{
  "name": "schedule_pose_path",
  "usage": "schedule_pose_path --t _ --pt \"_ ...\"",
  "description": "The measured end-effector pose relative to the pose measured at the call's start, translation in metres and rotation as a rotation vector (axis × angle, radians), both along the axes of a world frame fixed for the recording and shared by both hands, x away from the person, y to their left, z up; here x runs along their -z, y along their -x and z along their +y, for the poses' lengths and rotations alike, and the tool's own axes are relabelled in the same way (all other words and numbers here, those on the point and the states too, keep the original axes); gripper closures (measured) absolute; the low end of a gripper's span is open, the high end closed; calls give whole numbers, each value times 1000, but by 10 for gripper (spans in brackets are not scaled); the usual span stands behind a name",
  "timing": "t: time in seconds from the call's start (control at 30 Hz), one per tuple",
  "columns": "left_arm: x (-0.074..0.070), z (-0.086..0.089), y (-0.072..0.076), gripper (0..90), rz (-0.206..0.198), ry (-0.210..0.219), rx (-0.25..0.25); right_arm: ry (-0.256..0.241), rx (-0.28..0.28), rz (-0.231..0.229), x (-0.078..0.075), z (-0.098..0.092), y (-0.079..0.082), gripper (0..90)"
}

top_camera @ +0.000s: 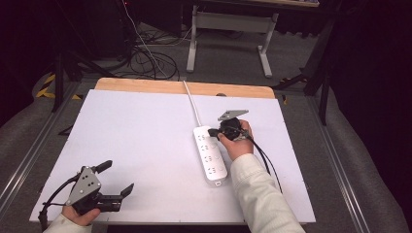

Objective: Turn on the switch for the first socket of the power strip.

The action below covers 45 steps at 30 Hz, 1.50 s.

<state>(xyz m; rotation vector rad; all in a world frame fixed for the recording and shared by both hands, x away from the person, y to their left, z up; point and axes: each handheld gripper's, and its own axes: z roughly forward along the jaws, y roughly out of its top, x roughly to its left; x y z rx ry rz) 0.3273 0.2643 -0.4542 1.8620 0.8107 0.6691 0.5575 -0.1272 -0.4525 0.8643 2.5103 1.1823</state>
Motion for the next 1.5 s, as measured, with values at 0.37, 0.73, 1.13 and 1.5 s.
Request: schedule_pose_path --t 0.37,0.73,1.13,1.5 --pt "0 0 0 49 0 0 1 21 5 -8 4 6 0 900" --pt "0 0 0 49 0 -3 1 47 11 -32 5 8 2 900" --pt "0 0 0 49 -1 -5 2 71 27 -46 6 11 4 900" --pt "0 -1 1 49 -2 -5 -1 83 50 -56 7 14 7 900"
